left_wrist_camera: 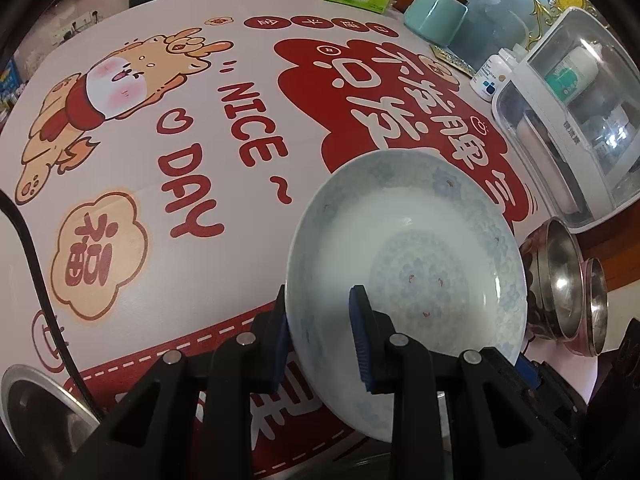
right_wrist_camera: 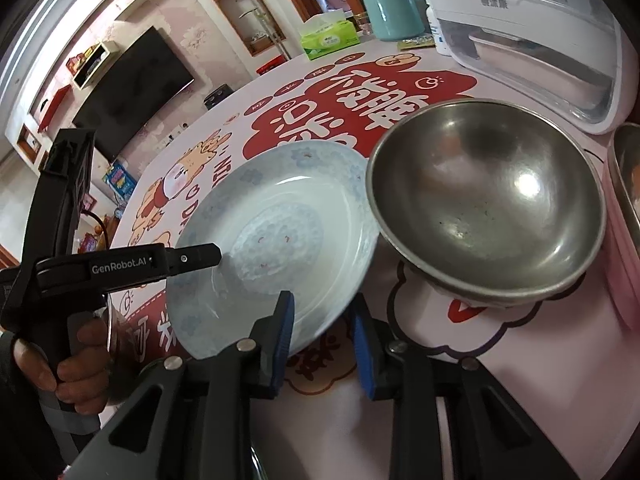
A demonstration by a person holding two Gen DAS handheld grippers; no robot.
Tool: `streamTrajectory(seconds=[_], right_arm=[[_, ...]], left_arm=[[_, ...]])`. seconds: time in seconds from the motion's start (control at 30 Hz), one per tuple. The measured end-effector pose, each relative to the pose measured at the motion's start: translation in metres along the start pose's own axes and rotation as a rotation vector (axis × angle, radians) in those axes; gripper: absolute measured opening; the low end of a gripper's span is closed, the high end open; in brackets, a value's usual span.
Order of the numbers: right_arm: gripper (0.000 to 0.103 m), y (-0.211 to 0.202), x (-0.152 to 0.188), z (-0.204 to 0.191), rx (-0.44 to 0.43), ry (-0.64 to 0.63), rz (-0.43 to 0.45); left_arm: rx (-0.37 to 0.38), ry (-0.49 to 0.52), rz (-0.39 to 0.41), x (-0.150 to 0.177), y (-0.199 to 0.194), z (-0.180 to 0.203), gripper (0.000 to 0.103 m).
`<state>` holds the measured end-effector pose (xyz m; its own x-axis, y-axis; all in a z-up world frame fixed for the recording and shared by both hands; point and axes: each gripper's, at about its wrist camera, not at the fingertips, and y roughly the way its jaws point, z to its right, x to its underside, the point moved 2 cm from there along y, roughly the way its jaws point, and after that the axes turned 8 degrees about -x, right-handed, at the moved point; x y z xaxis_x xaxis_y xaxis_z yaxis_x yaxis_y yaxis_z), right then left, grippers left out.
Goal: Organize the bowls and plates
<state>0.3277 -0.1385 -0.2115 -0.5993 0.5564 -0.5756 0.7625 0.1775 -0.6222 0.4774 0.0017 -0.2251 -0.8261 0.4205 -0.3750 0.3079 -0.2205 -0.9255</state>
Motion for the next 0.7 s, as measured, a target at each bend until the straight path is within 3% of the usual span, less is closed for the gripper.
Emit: streamTrajectory(seconds=[0.37, 0.7], right_arm=[[0.019, -0.002, 0.002, 0.006, -0.042, 0.027, -0.022], [0.017, -0.016, 0.000, 0.000, -0.108, 0.030, -0.004]], left_arm=[[-0.012, 0.008, 0.041, 0.011, -0.025, -0.001, 0.026], [-0.007, -0.017, 0.080, 0.021, -0.061, -0.003, 0.026]])
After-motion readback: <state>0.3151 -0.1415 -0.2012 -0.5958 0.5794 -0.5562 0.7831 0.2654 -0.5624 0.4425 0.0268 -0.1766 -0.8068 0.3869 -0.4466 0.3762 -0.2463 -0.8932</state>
